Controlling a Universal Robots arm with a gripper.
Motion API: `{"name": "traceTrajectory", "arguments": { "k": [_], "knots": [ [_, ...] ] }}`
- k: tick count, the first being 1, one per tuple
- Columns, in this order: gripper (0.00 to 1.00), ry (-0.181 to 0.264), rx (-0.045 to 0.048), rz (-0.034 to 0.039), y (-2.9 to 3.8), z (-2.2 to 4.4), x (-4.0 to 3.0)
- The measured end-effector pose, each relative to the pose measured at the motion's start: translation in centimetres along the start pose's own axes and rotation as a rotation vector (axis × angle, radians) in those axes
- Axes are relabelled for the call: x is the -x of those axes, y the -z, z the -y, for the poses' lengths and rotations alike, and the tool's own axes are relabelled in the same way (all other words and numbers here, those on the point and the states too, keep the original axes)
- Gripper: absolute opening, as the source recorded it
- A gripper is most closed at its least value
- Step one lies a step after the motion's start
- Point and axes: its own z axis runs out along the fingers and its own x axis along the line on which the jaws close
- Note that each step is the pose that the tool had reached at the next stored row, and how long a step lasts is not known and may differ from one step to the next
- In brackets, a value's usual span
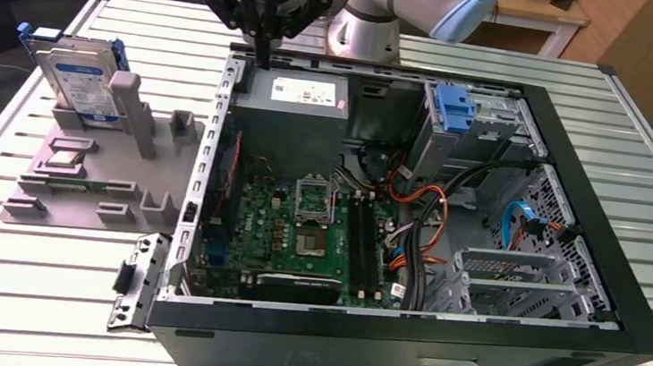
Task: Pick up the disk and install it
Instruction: 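Reach for the disk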
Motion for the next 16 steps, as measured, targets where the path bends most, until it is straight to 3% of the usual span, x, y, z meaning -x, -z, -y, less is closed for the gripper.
{"name": "traceTrajectory", "arguments": {
  "k": [5, 16],
  "knots": [
    [0.11, 0.0, 0.0, 0.0002, 0.01, 0.08, -1.0],
    [0.11, 0.0, 0.0003, 0.0042, 0.06, 0.33, -4.4]
  ]
}}
